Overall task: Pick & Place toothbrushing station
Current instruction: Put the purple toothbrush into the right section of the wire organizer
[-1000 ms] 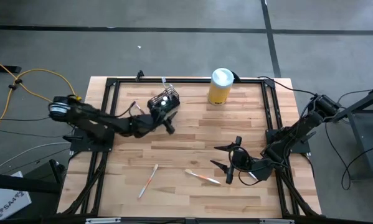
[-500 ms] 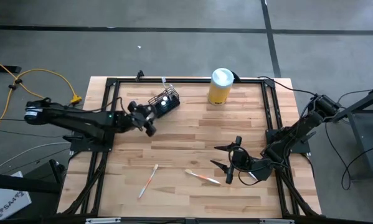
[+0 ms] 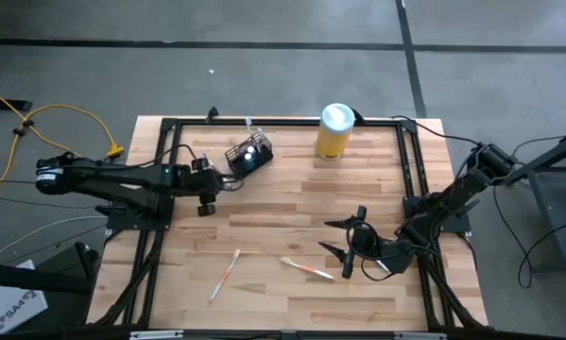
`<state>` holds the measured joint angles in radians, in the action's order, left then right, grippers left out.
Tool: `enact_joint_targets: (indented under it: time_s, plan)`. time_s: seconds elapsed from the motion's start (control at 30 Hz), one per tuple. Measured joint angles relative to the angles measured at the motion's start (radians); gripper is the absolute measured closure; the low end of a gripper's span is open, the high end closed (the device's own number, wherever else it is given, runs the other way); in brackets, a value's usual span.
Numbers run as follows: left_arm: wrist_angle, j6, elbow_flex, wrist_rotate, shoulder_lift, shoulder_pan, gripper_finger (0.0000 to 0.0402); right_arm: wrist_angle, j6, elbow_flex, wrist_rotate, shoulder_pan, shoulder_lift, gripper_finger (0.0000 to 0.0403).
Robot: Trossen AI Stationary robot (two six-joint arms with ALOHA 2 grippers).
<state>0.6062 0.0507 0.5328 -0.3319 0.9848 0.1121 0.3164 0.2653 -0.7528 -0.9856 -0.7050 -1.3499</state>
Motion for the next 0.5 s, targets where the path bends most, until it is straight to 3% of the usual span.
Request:
enact_joint_targets:
  time_s: [0.17, 0.33, 0.5]
  plan:
    - [-0.006, -0.041, 0.003, 0.028, -0.002, 0.078, 0.0238, 0.000, 0.000, 0.000, 0.003, 0.018, 0.000, 0.0151]
    - [-0.001, -0.331, 0.003, 0.039, -0.002, 0.186, 0.0238, 0.002, 0.000, 0.000, 0.049, 0.046, 0.000, 0.0151]
    - [-0.006, -0.612, 0.003, 0.118, -0.002, 0.273, 0.0238, 0.001, -0.006, 0.000, 0.087, 0.074, 0.000, 0.0151]
